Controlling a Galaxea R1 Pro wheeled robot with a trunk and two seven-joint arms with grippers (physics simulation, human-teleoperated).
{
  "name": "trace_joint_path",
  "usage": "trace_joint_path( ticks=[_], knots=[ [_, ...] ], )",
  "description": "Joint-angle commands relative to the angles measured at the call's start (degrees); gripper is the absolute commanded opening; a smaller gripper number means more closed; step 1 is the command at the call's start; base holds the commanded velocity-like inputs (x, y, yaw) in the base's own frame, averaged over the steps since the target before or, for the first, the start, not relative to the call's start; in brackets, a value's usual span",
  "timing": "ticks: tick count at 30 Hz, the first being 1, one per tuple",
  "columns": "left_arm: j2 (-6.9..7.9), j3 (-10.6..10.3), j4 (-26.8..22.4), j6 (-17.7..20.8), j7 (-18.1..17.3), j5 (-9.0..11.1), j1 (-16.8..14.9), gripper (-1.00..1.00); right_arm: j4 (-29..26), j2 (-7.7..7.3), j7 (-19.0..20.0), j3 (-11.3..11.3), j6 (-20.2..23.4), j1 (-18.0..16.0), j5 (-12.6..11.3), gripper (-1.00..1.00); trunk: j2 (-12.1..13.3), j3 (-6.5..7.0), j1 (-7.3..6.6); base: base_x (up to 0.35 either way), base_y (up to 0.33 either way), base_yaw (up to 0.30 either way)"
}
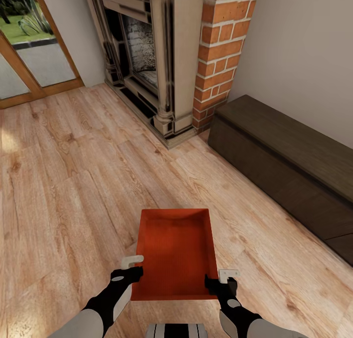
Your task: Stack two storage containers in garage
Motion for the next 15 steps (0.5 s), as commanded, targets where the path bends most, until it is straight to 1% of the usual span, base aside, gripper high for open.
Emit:
trace_joint_path(
  ticks=[1, 3, 6, 15],
  knots=[
    [0.02, -0.3, -0.1, 0.3, 0.3, 0.3, 0.0, 1.0, 0.0, 0.02, -0.2, 0.5, -0.2, 0.0, -0.5, 1.0, 0.0, -0.03, -0.01, 0.0, 0.0, 0.0],
    [-0.03, -0.2, 0.0, 0.3, 0.3, -0.8, 0.0, 1.0, 0.0, 0.03, -0.2, 0.5, -0.2, 0.0, -0.5, 1.0, 0.0, -0.03, -0.01, 0.0, 0.0, 0.0],
    [-0.05, -0.1, 0.1, 0.2, 0.3, -1.2, 0.0, 1.0, 0.0, 0.04, -0.2, 0.5, -0.2, 0.0, -0.5, 1.0, 0.0, -0.03, -0.01, 0.0, 0.0, 0.0],
    [0.02, 0.1, 0.7, 0.1, 0.3, -1.0, 0.0, 1.0, 0.2, -0.08, -0.2, 0.5, -0.2, 0.0, -0.7, 1.0, 0.0, -0.03, -0.01, 0.0, 0.0, 0.0]
  ],
)
